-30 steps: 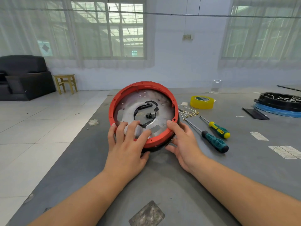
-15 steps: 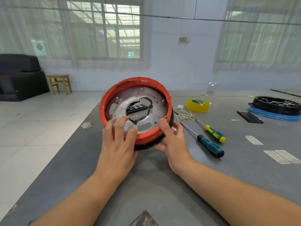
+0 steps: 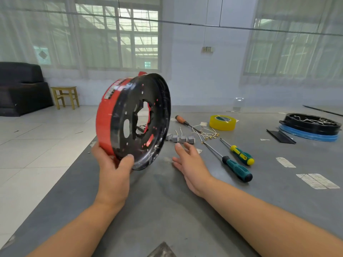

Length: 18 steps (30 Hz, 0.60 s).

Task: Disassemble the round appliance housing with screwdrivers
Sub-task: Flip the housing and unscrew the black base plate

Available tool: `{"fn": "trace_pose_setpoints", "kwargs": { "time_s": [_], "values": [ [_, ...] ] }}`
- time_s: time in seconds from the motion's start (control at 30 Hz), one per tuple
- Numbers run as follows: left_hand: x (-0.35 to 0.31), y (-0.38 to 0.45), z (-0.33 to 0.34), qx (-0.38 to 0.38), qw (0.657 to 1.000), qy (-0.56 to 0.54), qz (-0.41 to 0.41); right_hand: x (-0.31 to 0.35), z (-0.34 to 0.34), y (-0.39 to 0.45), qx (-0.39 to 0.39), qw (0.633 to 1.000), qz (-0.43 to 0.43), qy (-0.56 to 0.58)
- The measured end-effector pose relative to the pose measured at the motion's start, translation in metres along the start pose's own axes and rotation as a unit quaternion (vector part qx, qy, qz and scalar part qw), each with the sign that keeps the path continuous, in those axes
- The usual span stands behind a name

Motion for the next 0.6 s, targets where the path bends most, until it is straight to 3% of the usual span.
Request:
{"fn": "trace_pose_setpoints", "kwargs": {
  "time_s": [0.2,0.3,0.6],
  "values": [
    [0.0054,0.0012,0.0004,-0.1,0.955,-0.208,-0.183,0.0049,-0.0046,0.0004,0.094,0.99,0.041,0.095],
    [0.0065,0.0012,-0.0009,-0.092,0.941,-0.225,-0.236,0.0061,-0.005,-0.0002,0.131,0.988,0.03,0.073],
    [0.0039,-0.0003,0.0065,-0.059,0.931,-0.192,-0.306,0.0021,-0.0067,-0.0013,0.093,0.994,-0.011,0.056]
  ]
}}
Point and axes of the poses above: each hand's wrist, its own y-axis towards the middle knuckle, its own z-axis out of the palm, x = y × z, the point moved 2 cm from there along y, towards the middle knuckle, and after that the axes turned 9 degrees about -y, right-handed, at the moved point
